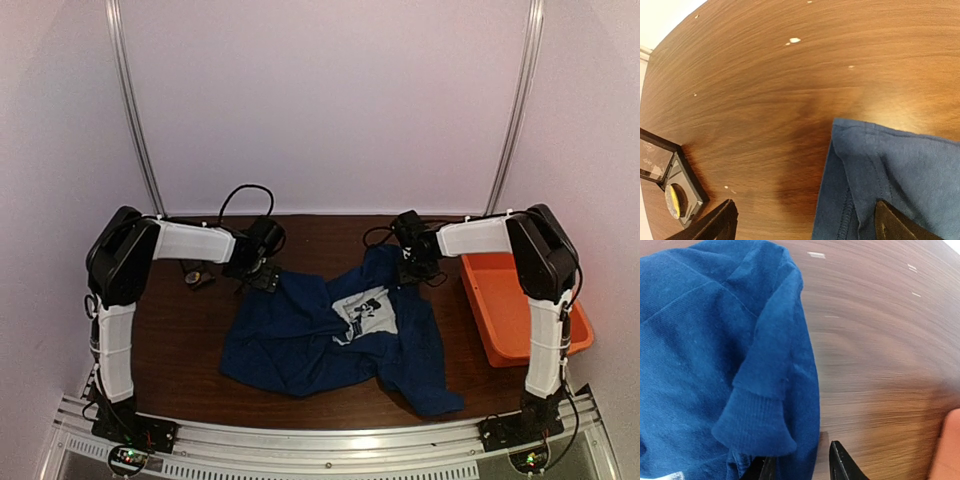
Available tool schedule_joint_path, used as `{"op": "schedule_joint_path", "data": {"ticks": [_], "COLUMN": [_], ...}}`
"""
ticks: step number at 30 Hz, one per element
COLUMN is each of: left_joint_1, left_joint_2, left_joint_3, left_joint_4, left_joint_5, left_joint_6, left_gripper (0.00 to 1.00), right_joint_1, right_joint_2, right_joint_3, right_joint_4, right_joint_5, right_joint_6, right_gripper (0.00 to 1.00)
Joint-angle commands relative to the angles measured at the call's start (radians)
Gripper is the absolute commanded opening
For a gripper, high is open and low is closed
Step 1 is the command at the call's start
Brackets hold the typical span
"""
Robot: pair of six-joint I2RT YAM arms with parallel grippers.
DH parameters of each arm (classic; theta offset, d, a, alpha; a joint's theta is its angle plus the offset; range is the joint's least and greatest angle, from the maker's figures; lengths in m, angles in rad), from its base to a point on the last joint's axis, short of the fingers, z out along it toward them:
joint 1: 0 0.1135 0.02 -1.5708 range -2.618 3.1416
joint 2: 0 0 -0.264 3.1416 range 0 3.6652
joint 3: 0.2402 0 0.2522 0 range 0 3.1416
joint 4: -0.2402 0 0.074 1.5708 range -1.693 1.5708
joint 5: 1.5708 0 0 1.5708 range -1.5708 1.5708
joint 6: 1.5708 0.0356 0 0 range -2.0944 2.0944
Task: Pin the brooch onto the clothing
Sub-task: Smooth out the clothing with brooches at the center of the board.
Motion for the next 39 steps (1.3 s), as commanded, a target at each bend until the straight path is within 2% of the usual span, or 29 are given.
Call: {"op": "schedule_joint_path", "data": {"ticks": [1, 7, 14, 22, 29, 39], "left_joint_1": [0.041, 0.114, 0.075, -0.051, -0.128, -0.136], "left_joint_2": [0.037, -0.002, -0.139, -0.205, -0.217, -0.079], "left_joint_3": [0.009, 0.004, -0.006, -0.01, -0.083, -0.065], "left_joint_4": [-0.09, -0.091, -0.05, -0.045, 0.037, -0.003], "left_joint_5": [-0.035, -0.035, -0.008, -0.004, 0.144, 0.026], "left_joint_6": [-0.009, -0.019, 0.0, -0.005, -0.06, -0.06], "left_gripper": [0.97, 0.98, 0.98, 0.98, 0.98, 0.98], "right_joint_1": [-0.047, -0.059, 0.013, 0.08, 0.089, 0.093], "right_joint_2": [-0.041, -0.094, -0.272, -0.35, -0.327, -0.282], "right_joint_3": [0.001, 0.027, -0.038, -0.207, -0.276, -0.327], "right_joint_4": [-0.077, -0.113, -0.098, 0.045, 0.092, 0.141], "right_joint_5": [0.08, 0.046, -0.099, -0.333, -0.339, -0.354], "right_joint_6": [-0.011, -0.044, -0.055, 0.003, 0.034, 0.066], "right_gripper": [0.35, 0.43, 0.53, 0.51, 0.47, 0.44]}}
